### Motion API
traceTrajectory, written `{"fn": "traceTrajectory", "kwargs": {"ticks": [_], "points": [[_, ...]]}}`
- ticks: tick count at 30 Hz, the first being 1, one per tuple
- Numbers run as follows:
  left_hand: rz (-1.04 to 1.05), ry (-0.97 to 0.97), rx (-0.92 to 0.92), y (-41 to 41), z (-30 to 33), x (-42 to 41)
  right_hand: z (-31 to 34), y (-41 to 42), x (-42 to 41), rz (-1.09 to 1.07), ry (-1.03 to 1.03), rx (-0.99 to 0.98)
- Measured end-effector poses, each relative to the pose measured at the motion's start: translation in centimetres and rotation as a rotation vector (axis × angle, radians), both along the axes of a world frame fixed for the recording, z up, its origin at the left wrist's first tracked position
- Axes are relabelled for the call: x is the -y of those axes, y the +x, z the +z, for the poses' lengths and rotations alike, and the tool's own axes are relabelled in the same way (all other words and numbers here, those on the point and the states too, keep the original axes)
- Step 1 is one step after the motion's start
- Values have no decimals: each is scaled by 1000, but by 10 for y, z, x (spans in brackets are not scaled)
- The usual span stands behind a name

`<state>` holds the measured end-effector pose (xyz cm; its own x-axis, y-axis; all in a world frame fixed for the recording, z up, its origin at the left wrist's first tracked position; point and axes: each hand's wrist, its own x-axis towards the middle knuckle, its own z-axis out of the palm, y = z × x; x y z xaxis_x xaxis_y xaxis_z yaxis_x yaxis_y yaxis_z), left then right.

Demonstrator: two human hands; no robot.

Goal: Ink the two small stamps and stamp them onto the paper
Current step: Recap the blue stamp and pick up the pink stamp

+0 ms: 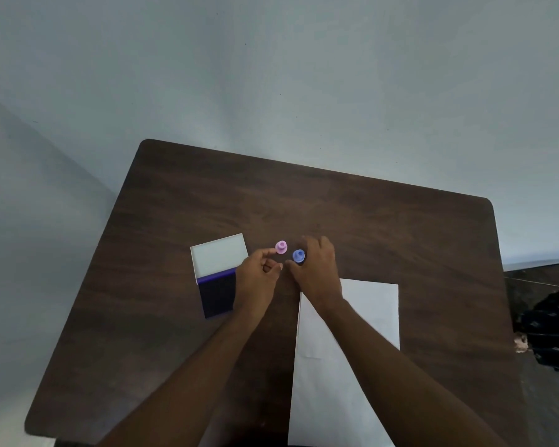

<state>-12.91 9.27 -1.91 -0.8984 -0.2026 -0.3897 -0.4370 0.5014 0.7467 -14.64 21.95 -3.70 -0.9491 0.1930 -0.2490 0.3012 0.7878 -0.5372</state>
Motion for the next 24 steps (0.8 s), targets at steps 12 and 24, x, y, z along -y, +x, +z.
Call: {"fn": "traceTrajectory", "kwargs": {"ticks": [12,24], "points": [[21,68,12,4,5,16,11,-18,18,327,266,-233],[44,143,-58,11,27,38,32,-14,28,191,-92,-226]]}}
